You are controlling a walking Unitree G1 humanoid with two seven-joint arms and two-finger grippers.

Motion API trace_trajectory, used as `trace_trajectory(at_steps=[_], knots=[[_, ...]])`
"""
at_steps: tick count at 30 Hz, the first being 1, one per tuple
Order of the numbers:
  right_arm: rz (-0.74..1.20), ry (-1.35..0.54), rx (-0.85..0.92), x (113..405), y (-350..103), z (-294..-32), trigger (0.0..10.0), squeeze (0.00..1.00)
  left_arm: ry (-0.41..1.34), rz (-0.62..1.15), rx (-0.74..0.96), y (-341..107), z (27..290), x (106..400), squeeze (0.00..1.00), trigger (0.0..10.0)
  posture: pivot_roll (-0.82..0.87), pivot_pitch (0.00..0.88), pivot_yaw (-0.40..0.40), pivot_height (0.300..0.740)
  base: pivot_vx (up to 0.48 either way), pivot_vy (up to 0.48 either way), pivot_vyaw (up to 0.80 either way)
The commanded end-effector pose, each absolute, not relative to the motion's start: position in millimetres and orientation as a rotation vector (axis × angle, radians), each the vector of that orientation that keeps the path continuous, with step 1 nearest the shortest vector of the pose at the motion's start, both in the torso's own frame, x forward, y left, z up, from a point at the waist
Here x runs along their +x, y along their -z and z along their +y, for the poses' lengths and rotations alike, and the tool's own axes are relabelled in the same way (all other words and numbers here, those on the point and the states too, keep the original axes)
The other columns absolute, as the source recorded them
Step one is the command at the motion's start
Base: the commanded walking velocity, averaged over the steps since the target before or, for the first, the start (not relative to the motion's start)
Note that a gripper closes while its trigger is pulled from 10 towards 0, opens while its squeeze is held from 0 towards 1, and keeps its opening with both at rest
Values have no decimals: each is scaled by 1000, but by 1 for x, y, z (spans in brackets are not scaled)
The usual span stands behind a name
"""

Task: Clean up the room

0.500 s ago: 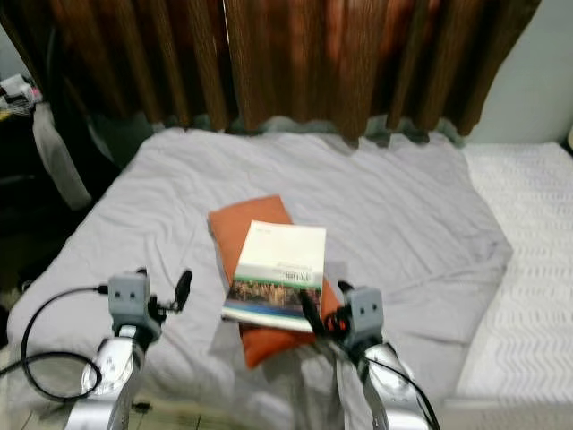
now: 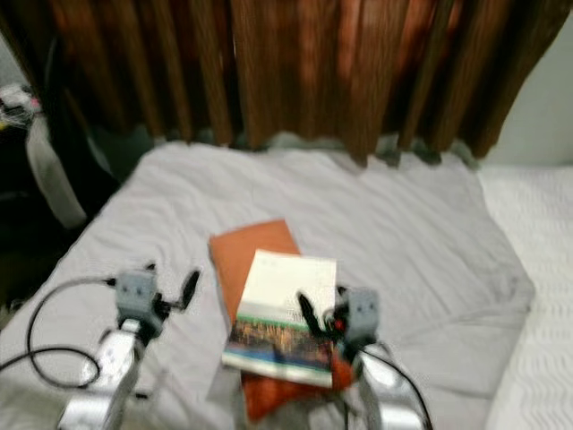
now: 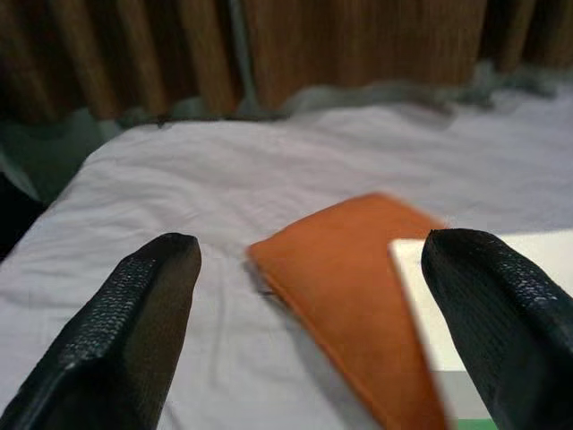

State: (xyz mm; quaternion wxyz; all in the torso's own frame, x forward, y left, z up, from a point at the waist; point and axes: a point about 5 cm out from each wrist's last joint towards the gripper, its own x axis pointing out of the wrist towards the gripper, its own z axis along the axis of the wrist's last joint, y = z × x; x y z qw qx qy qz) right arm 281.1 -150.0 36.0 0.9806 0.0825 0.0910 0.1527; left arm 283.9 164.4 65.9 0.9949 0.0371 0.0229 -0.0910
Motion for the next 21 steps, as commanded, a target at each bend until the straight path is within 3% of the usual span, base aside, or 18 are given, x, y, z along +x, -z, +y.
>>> trace_trajectory(at_steps=[1, 5, 11, 15, 21], knots=[[271, -181, 224, 286, -25, -168, 10000, 0, 239, 44, 98, -73, 159, 295, 0, 10000, -16, 0, 37, 740, 0, 0, 0], [311, -102, 246, 295, -22, -173, 10000, 0, 286, 80, 55, -76, 165, 304, 0, 10000, 8, 52, 38, 740, 0, 0, 0], [327, -81, 371, 321, -36, -169, 10000, 0, 529, 219, -147, -81, 171, 306, 0, 10000, 43, 177, 34, 740, 0, 0, 0], [328, -62, 434, 331, -44, -171, 10000, 0, 555, 210, -270, -94, 178, 298, 0, 10000, 59, 346, 23, 740, 0, 0, 0], [310, -46, 464, 340, -53, -171, 10000, 0, 583, 205, -277, -102, 177, 284, 0, 10000, 72, 431, 10, 740, 0, 0, 0]])
